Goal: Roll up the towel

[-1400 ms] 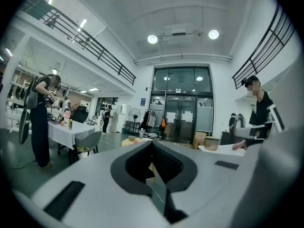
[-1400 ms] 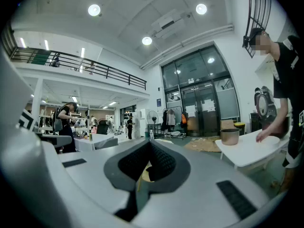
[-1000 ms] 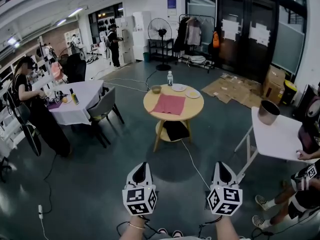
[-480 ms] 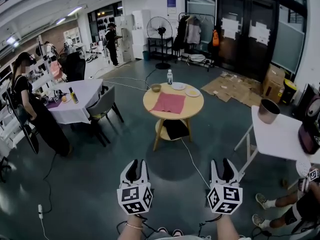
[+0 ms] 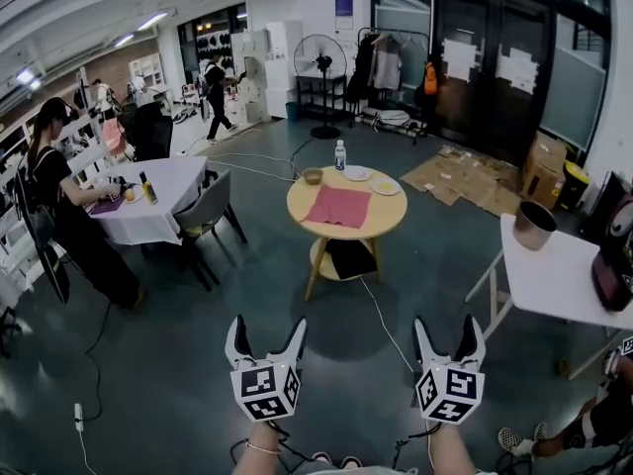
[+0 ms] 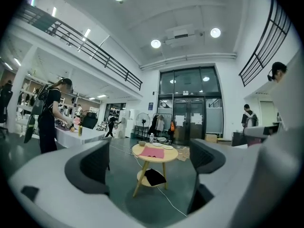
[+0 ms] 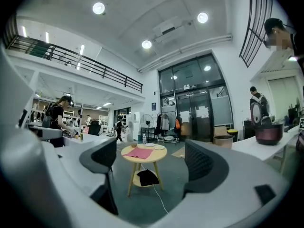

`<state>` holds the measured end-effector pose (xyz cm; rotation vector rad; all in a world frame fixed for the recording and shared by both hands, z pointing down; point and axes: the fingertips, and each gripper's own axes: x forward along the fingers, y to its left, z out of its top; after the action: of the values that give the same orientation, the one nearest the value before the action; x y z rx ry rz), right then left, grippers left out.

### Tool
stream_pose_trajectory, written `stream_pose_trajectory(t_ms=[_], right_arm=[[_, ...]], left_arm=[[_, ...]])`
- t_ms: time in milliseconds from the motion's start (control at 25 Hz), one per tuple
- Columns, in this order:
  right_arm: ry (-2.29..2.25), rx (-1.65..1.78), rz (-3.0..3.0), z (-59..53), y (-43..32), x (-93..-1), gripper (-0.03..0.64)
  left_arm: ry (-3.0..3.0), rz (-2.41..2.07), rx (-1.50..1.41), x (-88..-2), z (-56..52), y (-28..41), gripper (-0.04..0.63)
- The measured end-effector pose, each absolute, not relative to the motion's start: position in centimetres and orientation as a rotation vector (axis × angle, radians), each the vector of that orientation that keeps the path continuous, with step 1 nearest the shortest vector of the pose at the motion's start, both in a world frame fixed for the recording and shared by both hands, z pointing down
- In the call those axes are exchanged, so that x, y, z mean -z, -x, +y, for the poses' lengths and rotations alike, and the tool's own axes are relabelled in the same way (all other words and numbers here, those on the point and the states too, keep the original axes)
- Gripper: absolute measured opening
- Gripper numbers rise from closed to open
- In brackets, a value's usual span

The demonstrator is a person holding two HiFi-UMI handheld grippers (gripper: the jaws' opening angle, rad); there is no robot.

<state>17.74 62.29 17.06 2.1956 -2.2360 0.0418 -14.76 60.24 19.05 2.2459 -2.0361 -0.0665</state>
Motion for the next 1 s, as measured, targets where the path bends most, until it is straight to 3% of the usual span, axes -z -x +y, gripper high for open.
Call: stream_pose_trajectory(t_ms=[120, 320, 1000], right_arm=[[-2.209, -0.02, -2.226, 62.3, -17.9, -17.0, 0.501], [-2.234, 0.024, -2.199, 62.1, -18.1, -17.1, 0.578], [-2.302, -0.051, -2.124, 60.9, -16.9, -19.5, 0.588]], left_arm=[[-2.231, -2.104, 0.046, -19.0, 60.3, 15.4, 0.578], [-2.223, -2.121, 0.058, -19.2, 60.2, 15.6, 0.578], [-2.231, -2.075, 0.041, -21.3, 57.7, 17.8, 0.578]])
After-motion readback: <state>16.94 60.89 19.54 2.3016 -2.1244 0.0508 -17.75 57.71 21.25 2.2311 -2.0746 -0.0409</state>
